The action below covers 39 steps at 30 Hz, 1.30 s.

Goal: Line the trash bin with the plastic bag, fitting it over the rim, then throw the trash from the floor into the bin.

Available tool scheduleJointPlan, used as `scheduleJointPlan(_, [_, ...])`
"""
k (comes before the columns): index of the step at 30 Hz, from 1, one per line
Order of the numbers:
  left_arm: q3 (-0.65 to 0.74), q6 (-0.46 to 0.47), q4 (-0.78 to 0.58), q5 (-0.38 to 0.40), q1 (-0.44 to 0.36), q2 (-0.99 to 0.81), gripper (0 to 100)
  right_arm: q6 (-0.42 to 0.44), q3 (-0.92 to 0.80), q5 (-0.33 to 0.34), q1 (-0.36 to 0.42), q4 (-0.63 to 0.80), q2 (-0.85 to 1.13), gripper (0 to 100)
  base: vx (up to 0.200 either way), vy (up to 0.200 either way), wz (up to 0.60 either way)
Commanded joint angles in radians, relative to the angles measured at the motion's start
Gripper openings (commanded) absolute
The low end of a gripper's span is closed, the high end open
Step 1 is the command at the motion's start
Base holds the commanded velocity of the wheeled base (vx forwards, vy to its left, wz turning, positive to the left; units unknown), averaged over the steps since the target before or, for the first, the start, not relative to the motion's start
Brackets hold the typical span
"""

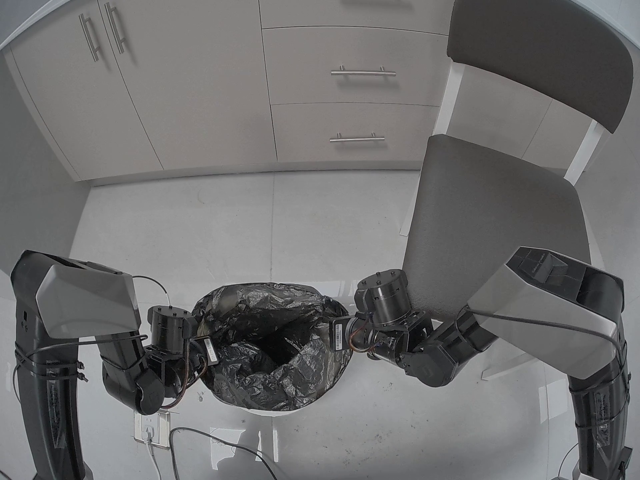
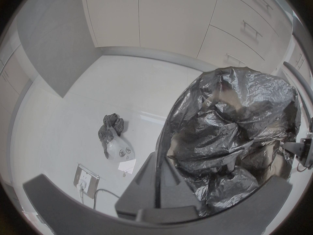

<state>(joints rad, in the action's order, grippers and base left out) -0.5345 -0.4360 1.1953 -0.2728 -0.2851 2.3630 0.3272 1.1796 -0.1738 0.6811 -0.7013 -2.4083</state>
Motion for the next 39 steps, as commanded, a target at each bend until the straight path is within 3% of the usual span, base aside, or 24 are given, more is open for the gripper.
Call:
scheduleJointPlan(1, [0.033, -0.003, 0.004, 0.0, -0.002, -0.004, 0, 0.006, -0.034, 0.0, 0.023, -0.007, 0.009, 0, 0.0, 0.0, 0.0])
scheduleJointPlan(15, [0.057, -0.02, 0.021, 0.001, -0.017, 0.013, 0, 0.029, -0.074, 0.0, 0.06, -0.009, 0.012, 0, 0.0, 0.0, 0.0])
scheduleJointPlan(39, [-0.047, -0.02, 0.023, 0.001, -0.006, 0.084, 0, 0.015, -0.012, -0.001, 0.009, -0.006, -0.031, 0, 0.0, 0.0, 0.0])
